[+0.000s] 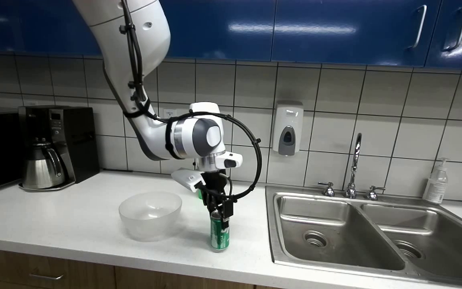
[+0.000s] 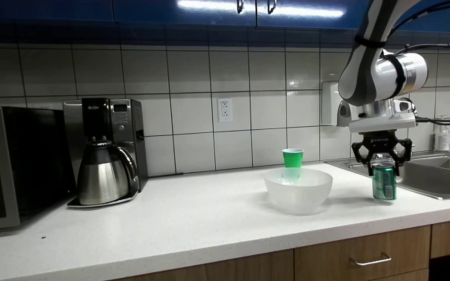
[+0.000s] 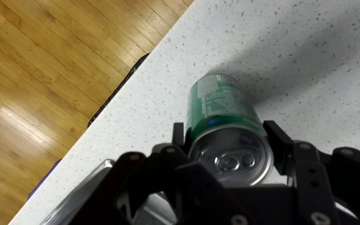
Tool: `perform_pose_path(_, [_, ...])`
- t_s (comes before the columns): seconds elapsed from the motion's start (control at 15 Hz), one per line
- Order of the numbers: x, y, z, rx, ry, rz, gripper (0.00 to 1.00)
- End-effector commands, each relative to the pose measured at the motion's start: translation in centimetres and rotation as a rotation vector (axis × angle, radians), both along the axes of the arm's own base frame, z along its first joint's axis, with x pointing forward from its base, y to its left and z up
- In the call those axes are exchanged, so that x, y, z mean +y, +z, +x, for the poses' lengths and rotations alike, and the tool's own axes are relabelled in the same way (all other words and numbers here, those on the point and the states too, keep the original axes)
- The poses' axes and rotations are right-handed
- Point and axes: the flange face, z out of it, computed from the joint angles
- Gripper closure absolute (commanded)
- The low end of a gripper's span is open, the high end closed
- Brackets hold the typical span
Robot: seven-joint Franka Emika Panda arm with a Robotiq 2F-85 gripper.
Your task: Remove the green can from the plastic bowl and put it on the counter
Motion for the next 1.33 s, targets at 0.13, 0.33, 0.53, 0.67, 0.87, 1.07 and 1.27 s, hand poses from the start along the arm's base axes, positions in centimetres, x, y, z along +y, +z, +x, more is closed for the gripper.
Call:
perform_pose_path(0.13, [-0.7, -0.1, -0.3, -0.012, 0.023, 0.013, 0.11])
perform_pose_path(0.33, [-0.7, 0.0, -0.5, -0.006, 0.023, 0.014, 0.01])
perform_pose_path(0.53, [-0.2, 0.3, -0.6, 0.016, 0.010, 0.005, 0.00])
perform_pose_path(0.67, [0.3, 0.5, -0.5, 0.041, 0.027, -0.027, 0.00])
perform_pose_path(0.87, [0.8, 1.2, -0.4, 0.072, 0.039, -0.051, 0.00])
perform_pose_path(1.07, [1.8, 2.4, -0.3, 0.076, 0.064, -0.063, 0.00])
perform_pose_path(1.27, [2.7, 3.9, -0.5, 0.068, 0.087, -0.068, 0.00])
